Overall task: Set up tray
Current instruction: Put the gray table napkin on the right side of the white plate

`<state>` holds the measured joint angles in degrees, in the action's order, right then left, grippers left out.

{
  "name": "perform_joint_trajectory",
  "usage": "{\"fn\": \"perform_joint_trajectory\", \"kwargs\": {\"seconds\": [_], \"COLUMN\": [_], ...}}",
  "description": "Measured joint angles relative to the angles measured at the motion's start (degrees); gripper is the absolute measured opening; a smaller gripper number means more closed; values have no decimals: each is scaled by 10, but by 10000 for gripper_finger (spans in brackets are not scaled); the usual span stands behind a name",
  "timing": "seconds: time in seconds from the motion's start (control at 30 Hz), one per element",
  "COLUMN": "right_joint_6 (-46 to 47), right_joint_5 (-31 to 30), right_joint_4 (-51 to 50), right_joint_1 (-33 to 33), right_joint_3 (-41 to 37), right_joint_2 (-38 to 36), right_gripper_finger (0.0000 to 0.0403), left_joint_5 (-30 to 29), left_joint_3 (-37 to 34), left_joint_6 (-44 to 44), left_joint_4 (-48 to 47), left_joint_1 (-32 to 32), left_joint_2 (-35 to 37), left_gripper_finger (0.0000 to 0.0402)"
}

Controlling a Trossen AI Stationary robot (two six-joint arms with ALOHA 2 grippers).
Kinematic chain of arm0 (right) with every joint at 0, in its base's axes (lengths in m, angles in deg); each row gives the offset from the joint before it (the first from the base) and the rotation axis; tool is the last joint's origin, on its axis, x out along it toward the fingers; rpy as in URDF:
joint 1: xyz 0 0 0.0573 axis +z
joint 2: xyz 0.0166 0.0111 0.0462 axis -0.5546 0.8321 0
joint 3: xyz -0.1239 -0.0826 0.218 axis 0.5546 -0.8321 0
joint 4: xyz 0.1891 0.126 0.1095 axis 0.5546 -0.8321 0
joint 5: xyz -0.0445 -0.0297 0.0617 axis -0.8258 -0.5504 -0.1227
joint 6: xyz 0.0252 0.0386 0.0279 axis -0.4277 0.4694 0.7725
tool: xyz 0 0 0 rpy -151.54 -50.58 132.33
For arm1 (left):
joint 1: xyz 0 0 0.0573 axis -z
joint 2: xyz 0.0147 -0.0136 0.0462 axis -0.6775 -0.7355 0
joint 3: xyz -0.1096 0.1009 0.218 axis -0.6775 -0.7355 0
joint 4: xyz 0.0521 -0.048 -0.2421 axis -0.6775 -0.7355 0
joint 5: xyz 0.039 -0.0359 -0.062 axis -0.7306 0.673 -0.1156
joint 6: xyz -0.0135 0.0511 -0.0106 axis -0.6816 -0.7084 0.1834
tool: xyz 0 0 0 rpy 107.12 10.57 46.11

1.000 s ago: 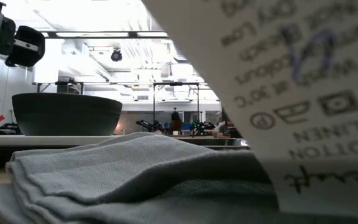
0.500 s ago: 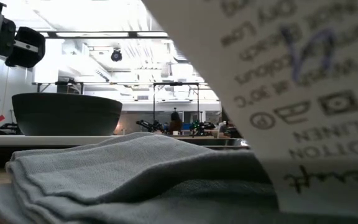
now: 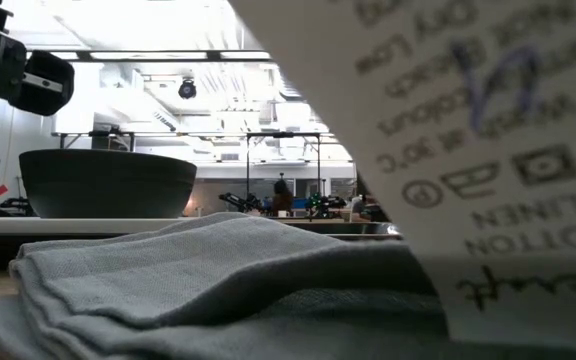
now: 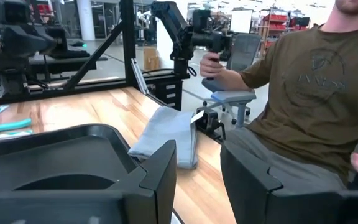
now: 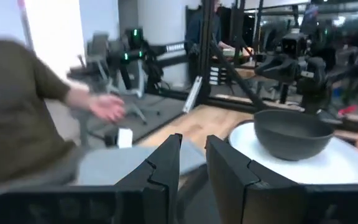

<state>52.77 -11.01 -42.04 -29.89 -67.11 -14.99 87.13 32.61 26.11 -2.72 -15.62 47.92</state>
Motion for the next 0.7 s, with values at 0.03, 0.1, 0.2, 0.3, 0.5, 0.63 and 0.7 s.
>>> {"fn": "perform_joint_trajectory", "kwargs": {"seconds": [0.03, 0.1, 0.2, 0.3, 0.5, 0.63, 0.7], "right_joint_6": [17, 27, 57, 80, 172, 203, 199], "right_joint_5": [-7, -35, -53, -73, -202, -229, -220], "right_joint_4": [7, 12, -2, -3, -4, -4, -4], "right_joint_1": [0, 0, 1, 1, 1, 1, 2], "right_joint_3": [0, 0, 0, 0, 1, 14, 28], "right_joint_2": [0, 0, 8, 24, 67, 102, 122], "right_gripper_finger": [69, 68, 70, 72, 72, 72, 72], "left_joint_5": [0, 0, 0, 0, 0, 0, 0], "left_joint_3": [0, 0, 0, 0, 0, 0, 0], "left_joint_6": [0, 0, 0, 0, 0, 0, -1], "left_joint_4": [0, 0, 0, 0, -1, -1, 0], "left_joint_1": [0, 0, 0, 0, 0, 0, 0], "left_joint_2": [-2, -8, -16, -23, -39, -49, -53], "left_gripper_finger": [107, 107, 107, 107, 107, 107, 107]}}
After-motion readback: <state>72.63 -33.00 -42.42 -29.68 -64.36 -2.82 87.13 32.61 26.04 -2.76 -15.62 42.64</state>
